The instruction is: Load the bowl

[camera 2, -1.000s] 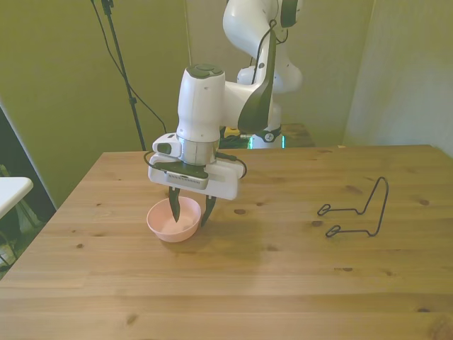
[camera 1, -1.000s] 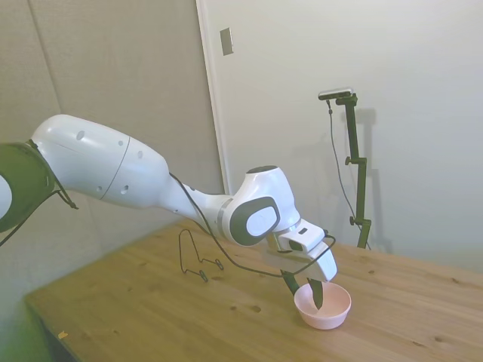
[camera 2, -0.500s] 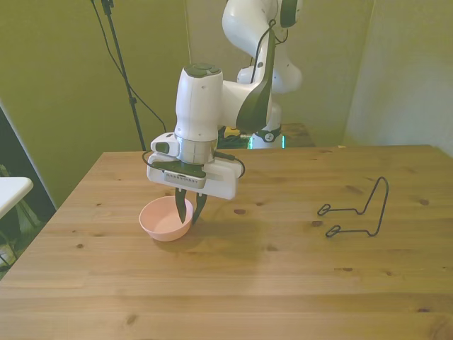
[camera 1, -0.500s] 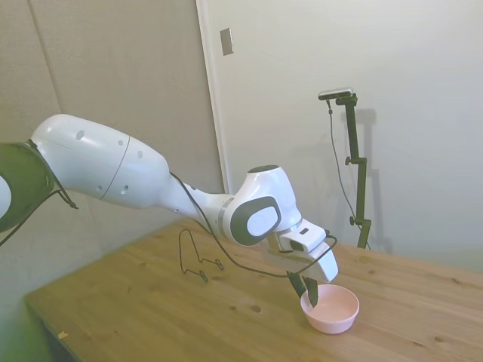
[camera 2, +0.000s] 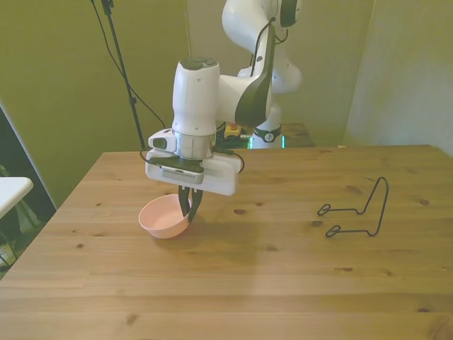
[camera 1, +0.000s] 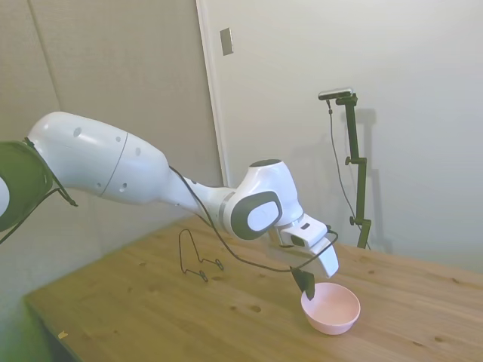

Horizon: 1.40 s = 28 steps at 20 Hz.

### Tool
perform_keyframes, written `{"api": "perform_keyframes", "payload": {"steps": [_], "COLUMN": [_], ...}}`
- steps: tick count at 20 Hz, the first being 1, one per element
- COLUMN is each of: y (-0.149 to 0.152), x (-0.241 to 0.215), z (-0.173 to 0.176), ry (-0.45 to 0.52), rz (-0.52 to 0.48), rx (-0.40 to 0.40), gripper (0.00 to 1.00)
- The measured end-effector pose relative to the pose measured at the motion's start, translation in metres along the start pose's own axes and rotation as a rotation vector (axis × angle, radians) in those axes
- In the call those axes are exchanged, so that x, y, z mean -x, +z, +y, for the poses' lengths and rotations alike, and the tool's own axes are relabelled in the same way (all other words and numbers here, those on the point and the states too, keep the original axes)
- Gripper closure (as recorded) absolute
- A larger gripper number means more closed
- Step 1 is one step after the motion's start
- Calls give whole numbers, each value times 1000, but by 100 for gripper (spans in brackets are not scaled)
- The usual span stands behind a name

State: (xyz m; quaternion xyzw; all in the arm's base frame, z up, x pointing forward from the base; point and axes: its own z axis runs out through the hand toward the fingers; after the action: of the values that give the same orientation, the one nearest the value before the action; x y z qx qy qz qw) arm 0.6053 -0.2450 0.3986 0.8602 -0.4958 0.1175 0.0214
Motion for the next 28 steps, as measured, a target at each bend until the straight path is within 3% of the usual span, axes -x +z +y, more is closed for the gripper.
{"api": "perform_keyframes", "payload": {"steps": [7,11,14,20,25,28], "y": [-122,-164,-161,-129,-132,-131], "x": [41,96,100,148,197,198], "z": [-35,-73,-77,-96,-98,-99], "ry": [-99,-195,-202,-294,-319,-325], "rz": [-89,-141,-172,-300,-385,-391], "rx": [-162,-223,-257,-427,-540,-564], "gripper": [100,100,100,100,100,100]}}
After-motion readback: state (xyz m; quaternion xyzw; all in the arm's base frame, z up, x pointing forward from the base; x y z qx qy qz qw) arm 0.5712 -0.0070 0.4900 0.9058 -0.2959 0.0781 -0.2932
